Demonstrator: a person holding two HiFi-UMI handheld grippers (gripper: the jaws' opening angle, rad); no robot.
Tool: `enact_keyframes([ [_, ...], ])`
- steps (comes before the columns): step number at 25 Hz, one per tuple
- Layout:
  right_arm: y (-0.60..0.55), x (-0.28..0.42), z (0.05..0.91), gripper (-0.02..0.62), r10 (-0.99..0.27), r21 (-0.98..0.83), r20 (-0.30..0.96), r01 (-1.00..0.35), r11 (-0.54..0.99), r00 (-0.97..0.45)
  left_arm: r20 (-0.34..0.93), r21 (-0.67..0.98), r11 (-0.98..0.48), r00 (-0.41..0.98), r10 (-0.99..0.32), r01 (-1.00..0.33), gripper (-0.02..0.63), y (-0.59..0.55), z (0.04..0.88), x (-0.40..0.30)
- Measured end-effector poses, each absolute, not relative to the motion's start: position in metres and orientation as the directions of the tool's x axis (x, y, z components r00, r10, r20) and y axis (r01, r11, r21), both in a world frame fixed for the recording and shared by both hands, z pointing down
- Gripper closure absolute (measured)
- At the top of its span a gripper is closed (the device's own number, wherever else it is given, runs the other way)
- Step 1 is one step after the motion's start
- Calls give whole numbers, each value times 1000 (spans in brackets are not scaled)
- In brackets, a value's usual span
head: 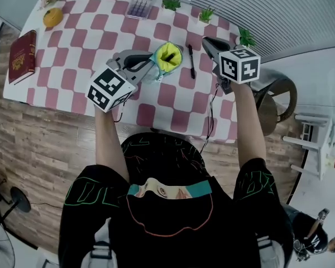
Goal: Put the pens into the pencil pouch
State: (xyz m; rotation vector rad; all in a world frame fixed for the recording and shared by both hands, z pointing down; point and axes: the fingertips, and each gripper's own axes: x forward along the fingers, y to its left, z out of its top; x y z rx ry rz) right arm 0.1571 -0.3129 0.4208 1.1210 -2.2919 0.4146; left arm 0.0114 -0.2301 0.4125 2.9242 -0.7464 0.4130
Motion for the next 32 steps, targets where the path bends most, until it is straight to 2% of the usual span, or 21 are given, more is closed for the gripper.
enact_keyframes([
  [14, -343, 160, 511, 572, -443, -56, 810, -803, 593, -384, 263, 50, -880, 856, -445, -473, 598, -244, 418, 17],
  [18, -345, 160, 533, 505, -355, -102, 856, -797, 596, -375, 253, 64, -874, 855, -452, -481, 598, -249, 415, 14],
  [21, -348, 161, 548, 503, -308, -101, 886, -793, 601, -346, 239, 80, -874, 860, -450, -480, 598, -250, 416, 13],
  [24, -348, 161, 562, 469, -255, -120, 910, -797, 592, -326, 224, 92, -872, 864, -452, -480, 598, -253, 415, 13],
  [32, -346, 162, 588, 466, -136, -165, 953, -839, 518, -272, 229, 97, -876, 867, -443, -473, 598, -254, 420, 16],
])
